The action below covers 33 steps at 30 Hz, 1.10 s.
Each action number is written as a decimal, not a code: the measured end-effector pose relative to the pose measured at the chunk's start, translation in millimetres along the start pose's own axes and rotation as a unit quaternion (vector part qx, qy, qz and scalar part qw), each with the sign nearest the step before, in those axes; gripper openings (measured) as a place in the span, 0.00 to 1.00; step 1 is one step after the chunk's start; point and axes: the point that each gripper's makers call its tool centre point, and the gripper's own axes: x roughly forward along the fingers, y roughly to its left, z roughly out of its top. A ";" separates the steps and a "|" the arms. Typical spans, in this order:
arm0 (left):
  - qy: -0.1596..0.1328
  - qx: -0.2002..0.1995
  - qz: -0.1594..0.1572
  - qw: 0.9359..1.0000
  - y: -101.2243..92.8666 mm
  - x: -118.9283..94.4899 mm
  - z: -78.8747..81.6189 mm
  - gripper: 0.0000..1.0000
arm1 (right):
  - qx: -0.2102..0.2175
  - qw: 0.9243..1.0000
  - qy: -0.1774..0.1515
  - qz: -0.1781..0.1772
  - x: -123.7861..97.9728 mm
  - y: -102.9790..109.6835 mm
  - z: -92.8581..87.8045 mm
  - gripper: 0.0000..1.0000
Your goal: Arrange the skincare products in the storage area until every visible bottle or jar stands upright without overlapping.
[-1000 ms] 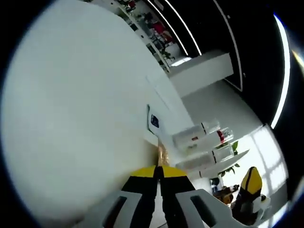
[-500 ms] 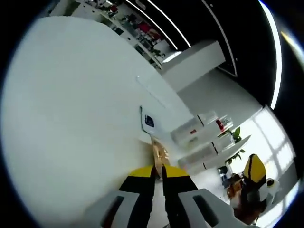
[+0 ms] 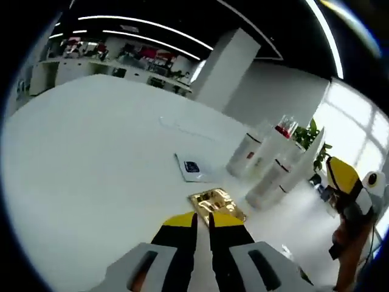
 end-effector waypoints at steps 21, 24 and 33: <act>0.043 0.049 -0.030 0.997 -13.3 15.5 -4.0 0.19 | -0.006 1.000 0.005 -0.003 0.1 -1.8 -2.8 0.00; 0.030 0.081 -0.025 0.996 -15.2 13.8 -0.7 0.25 | -0.007 1.000 0.007 -0.002 0.6 -1.8 -3.6 0.00; -0.006 0.107 -0.086 0.991 -44.8 -19.7 3.1 0.28 | -0.023 0.999 0.024 0.007 1.2 5.1 -8.6 0.00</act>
